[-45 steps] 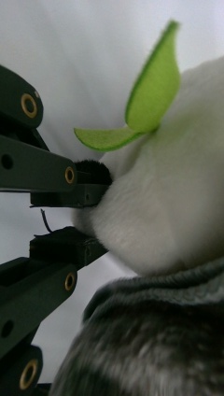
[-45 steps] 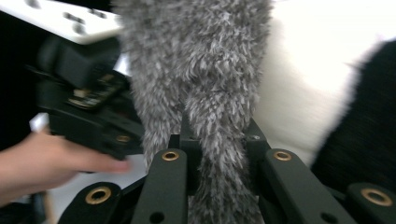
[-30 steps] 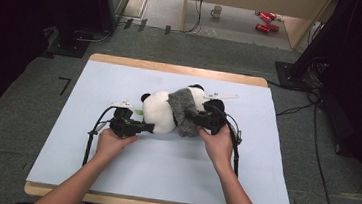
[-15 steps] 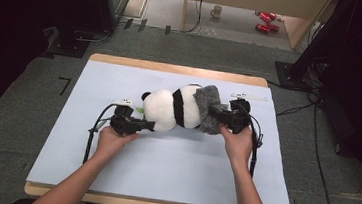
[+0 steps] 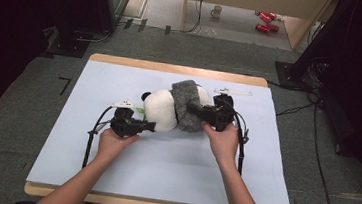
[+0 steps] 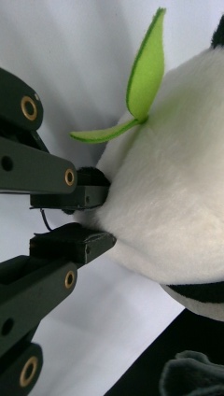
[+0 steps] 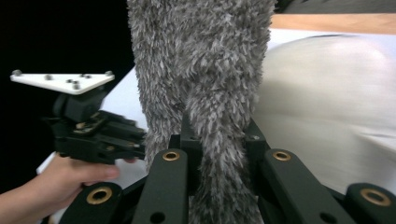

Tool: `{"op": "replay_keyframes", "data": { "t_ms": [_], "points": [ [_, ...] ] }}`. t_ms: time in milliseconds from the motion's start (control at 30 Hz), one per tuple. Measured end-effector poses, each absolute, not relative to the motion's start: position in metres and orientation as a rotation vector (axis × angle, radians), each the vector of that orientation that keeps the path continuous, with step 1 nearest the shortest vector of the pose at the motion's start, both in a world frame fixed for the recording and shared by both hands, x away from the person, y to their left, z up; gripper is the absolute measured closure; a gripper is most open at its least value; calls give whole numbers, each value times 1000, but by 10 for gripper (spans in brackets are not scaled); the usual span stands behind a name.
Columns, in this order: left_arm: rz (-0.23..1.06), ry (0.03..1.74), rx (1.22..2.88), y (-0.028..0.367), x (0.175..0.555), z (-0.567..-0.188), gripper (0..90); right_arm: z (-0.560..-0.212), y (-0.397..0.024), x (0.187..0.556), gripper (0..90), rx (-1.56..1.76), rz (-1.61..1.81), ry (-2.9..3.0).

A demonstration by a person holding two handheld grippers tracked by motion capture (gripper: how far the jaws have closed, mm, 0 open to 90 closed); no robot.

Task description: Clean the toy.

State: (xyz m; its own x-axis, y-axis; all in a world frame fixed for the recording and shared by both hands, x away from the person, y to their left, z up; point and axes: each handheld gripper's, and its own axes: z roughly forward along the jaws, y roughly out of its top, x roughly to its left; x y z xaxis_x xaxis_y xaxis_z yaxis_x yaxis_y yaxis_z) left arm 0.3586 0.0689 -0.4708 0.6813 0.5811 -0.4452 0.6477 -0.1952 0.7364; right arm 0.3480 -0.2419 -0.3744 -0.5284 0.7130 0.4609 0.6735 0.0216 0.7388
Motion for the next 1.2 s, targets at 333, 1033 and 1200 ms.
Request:
{"op": "replay_keyframes", "data": {
  "t_ms": [333,1033,1200],
  "points": [
    [-61,963,1858,64,347,-469,805,-387,-194,352,779,1426,1575,2368],
    [-90,983,1839,68,347,-474,841,-399,-224,372,772,1529,1370,2254],
    [-96,982,1833,69,351,-474,843,-395,-253,376,770,1590,1400,2165]
  ]
}}
